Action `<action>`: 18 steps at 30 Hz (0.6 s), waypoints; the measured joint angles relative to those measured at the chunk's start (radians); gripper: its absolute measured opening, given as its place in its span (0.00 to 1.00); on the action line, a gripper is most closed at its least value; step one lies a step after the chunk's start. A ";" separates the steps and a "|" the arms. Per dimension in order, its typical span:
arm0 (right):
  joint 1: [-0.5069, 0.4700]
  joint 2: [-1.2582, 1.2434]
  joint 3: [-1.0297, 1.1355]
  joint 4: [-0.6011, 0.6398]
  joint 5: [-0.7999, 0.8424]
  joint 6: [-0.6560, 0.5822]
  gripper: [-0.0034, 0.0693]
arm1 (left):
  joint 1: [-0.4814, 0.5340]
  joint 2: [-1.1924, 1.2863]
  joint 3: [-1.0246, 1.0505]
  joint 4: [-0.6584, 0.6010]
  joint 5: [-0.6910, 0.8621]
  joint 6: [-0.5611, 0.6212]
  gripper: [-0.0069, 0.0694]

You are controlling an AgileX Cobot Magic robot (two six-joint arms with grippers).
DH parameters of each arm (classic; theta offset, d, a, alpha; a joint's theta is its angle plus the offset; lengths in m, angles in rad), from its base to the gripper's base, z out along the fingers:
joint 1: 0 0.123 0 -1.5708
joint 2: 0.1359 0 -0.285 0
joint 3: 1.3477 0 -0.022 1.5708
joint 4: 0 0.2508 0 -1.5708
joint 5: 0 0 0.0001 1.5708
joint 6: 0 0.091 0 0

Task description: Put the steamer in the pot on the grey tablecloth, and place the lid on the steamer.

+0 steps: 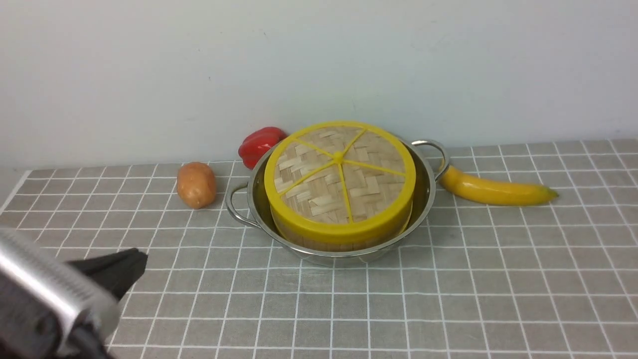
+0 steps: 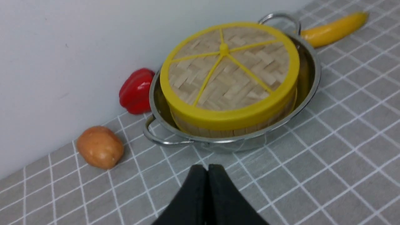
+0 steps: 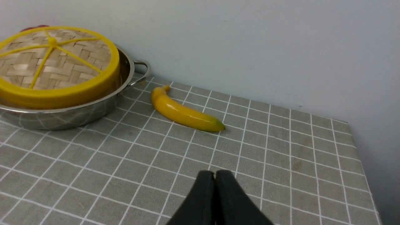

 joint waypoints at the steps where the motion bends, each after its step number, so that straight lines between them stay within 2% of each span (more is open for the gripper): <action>1: 0.000 0.000 0.003 -0.003 -0.002 0.001 0.03 | 0.000 -0.016 0.012 0.000 -0.010 -0.009 0.07; 8: 0.000 0.000 0.005 0.011 -0.016 0.001 0.03 | 0.000 -0.096 0.033 0.000 -0.140 -0.048 0.08; 18: 0.000 0.000 0.005 0.105 -0.018 0.003 0.04 | 0.000 -0.093 0.033 0.002 -0.155 -0.052 0.10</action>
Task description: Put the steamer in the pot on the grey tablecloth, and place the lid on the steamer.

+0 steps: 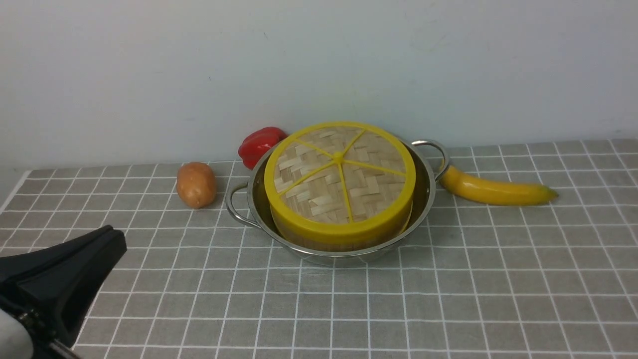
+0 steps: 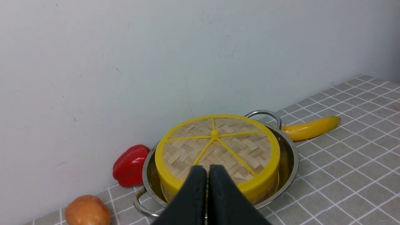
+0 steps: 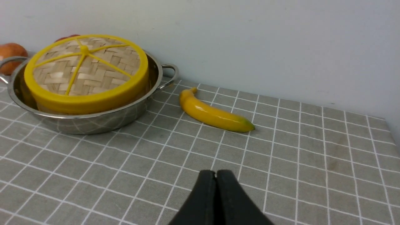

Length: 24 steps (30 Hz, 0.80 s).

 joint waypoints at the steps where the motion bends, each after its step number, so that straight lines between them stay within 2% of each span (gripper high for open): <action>1: 0.000 0.000 0.000 0.005 0.000 0.000 0.05 | 0.000 0.001 0.000 0.000 0.000 0.000 0.10; 5: 0.000 0.000 0.000 0.034 0.000 0.000 0.05 | 0.044 -0.044 0.022 0.038 0.000 0.037 0.11; 6: 0.000 0.000 0.000 0.048 0.000 0.000 0.05 | 0.108 -0.090 0.055 0.056 0.000 0.050 0.11; 7: 0.000 0.000 0.000 0.052 0.000 0.000 0.05 | 0.116 -0.096 0.061 0.056 0.000 0.051 0.11; 11: 0.000 0.000 0.000 0.089 0.000 0.001 0.06 | 0.332 -0.292 0.245 0.066 0.011 0.028 0.12; 12: 0.000 0.000 0.000 0.090 0.000 0.001 0.06 | 0.341 -0.292 0.253 0.066 0.013 0.024 0.12; 13: 0.000 0.000 0.000 0.103 0.000 0.001 0.07 | 0.412 -0.360 0.313 0.066 0.032 -0.002 0.12; 14: 0.000 0.000 0.000 0.104 0.000 0.001 0.07 | 0.412 -0.368 0.320 0.066 0.035 -0.006 0.12; 16: 0.000 0.000 0.001 0.124 0.000 0.001 0.08 | 0.519 -0.442 0.385 0.069 0.079 -0.055 0.13; 20: 0.000 0.000 0.002 0.147 0.000 0.001 0.09 | 0.565 -0.449 0.405 0.080 0.126 -0.075 0.14; 24: 0.000 0.000 0.003 0.157 0.000 0.001 0.10 | 0.568 -0.450 0.416 0.080 0.159 -0.081 0.15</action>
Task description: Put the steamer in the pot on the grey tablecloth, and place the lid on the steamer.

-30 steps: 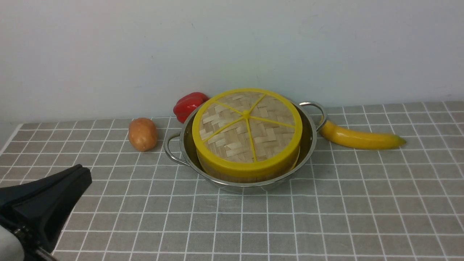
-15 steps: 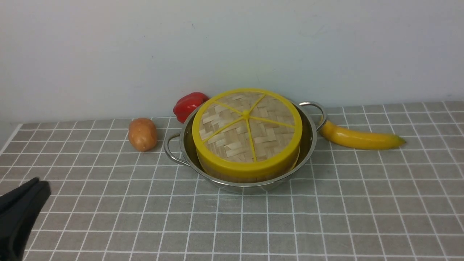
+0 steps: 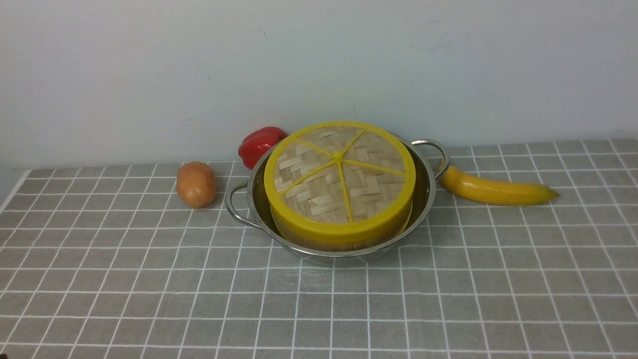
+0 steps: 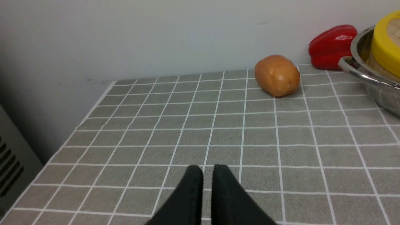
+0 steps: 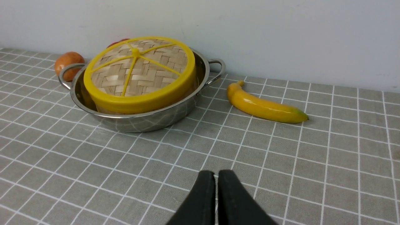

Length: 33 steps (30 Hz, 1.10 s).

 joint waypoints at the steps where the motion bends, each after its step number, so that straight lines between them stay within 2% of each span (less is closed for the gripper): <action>1: 0.000 0.000 0.000 0.001 0.000 0.000 0.10 | 0.001 -0.001 0.000 0.000 0.002 0.000 0.15; 20: -0.004 0.001 0.000 -0.007 -0.010 -0.008 0.17 | 0.001 -0.001 0.001 0.000 0.002 0.000 0.19; 24: -0.146 -0.002 0.071 -0.074 -0.224 -0.024 0.20 | 0.001 -0.001 0.001 0.000 0.002 0.000 0.20; 25: -0.162 -0.003 0.077 -0.081 -0.224 -0.024 0.20 | 0.001 -0.001 0.001 0.000 0.002 0.000 0.20; 27: -0.244 -0.033 0.172 -0.102 -0.348 -0.024 0.21 | 0.001 -0.001 0.001 0.000 0.003 0.000 0.21; 33: -0.372 -0.078 0.437 -0.083 -0.526 -0.024 0.23 | 0.001 -0.002 0.001 0.000 0.003 0.000 0.22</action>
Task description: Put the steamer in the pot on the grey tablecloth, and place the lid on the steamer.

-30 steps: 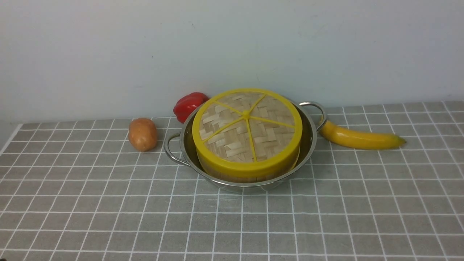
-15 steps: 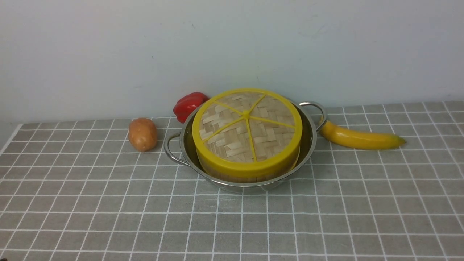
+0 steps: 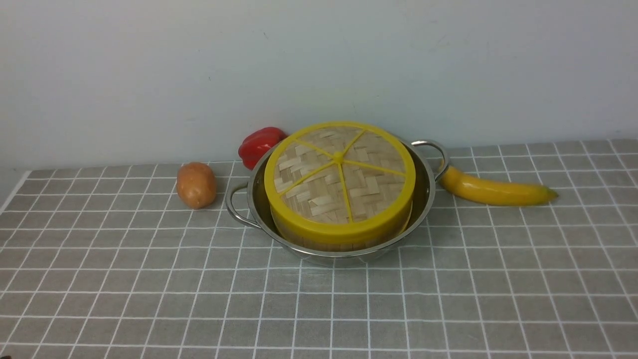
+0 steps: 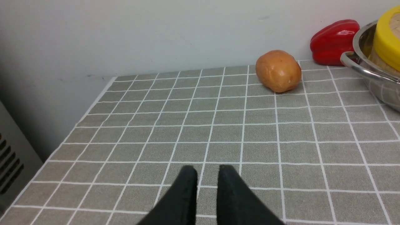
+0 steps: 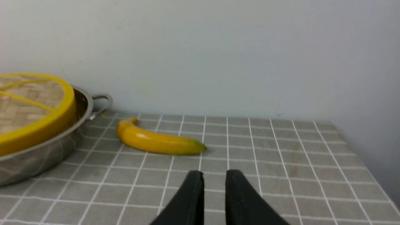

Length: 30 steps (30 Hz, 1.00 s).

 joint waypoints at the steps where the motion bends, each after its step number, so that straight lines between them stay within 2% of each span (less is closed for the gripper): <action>1: -0.011 0.000 0.026 0.005 -0.019 0.000 0.23 | 0.000 0.000 0.000 0.000 0.001 0.000 0.22; 8: -0.035 0.000 0.137 0.012 -0.100 -0.002 0.26 | 0.000 0.000 0.000 0.000 0.001 0.000 0.22; 30: -0.035 0.000 0.140 0.030 -0.118 0.024 0.34 | 0.000 0.000 0.000 0.000 0.001 0.000 0.22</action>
